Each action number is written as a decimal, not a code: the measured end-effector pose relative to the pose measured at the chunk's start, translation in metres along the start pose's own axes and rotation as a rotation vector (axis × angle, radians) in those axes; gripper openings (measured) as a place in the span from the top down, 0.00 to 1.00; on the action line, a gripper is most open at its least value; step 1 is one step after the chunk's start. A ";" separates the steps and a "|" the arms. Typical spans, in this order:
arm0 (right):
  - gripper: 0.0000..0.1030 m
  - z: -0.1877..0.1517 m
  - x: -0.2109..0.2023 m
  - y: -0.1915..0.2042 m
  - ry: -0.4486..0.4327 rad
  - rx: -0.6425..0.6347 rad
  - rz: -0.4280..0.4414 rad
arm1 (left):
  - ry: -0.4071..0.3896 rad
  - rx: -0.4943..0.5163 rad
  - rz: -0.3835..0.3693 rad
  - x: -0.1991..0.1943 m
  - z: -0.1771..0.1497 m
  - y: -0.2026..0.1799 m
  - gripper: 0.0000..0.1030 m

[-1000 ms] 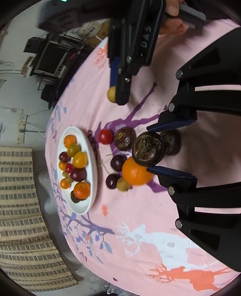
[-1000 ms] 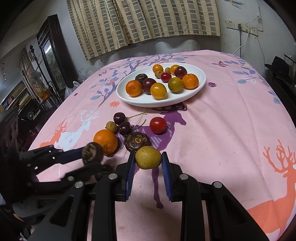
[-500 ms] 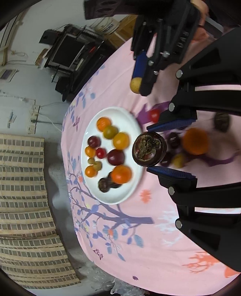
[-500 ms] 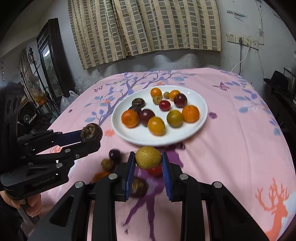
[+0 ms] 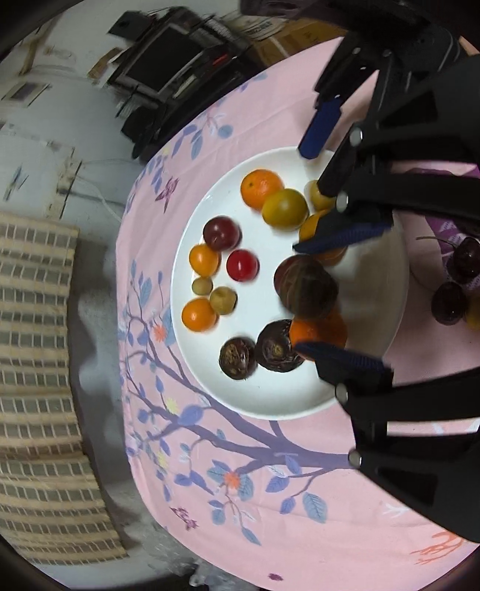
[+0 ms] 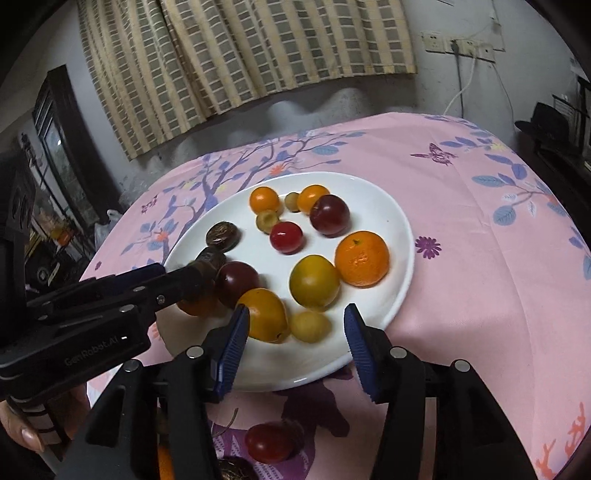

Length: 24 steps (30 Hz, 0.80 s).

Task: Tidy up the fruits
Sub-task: 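Carry both fruits onto the plate while both grippers open to release, then grasp a dark brown fruit with the right gripper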

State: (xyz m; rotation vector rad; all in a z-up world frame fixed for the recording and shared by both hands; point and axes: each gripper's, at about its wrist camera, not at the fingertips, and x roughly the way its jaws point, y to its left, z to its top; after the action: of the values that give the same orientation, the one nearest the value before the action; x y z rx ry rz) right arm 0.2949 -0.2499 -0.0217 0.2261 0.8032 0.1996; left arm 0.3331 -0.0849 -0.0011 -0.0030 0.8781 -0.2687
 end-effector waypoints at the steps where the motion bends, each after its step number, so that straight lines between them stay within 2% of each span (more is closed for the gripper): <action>1: 0.47 -0.002 -0.001 0.000 0.001 -0.005 0.006 | -0.005 -0.005 -0.005 -0.002 -0.002 0.001 0.45; 6: 0.47 -0.017 -0.015 -0.001 0.009 -0.015 0.008 | -0.006 0.021 0.002 -0.017 -0.021 0.002 0.44; 9: 0.47 -0.026 -0.023 -0.003 0.024 -0.011 0.010 | -0.003 0.016 0.003 -0.029 -0.035 0.003 0.37; 15: 0.47 -0.046 -0.041 0.001 0.033 -0.017 0.004 | -0.003 0.001 -0.023 -0.052 -0.066 0.005 0.37; 19: 0.47 -0.062 -0.050 0.004 0.046 -0.015 0.006 | 0.001 0.008 -0.014 -0.062 -0.088 0.006 0.33; 24: 0.47 -0.080 -0.059 0.014 0.056 -0.043 -0.009 | 0.017 -0.019 -0.015 -0.070 -0.113 0.012 0.32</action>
State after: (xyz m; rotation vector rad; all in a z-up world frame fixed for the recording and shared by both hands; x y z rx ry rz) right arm 0.1950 -0.2425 -0.0312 0.1770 0.8544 0.2155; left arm 0.2074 -0.0448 -0.0217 -0.0251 0.8982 -0.2745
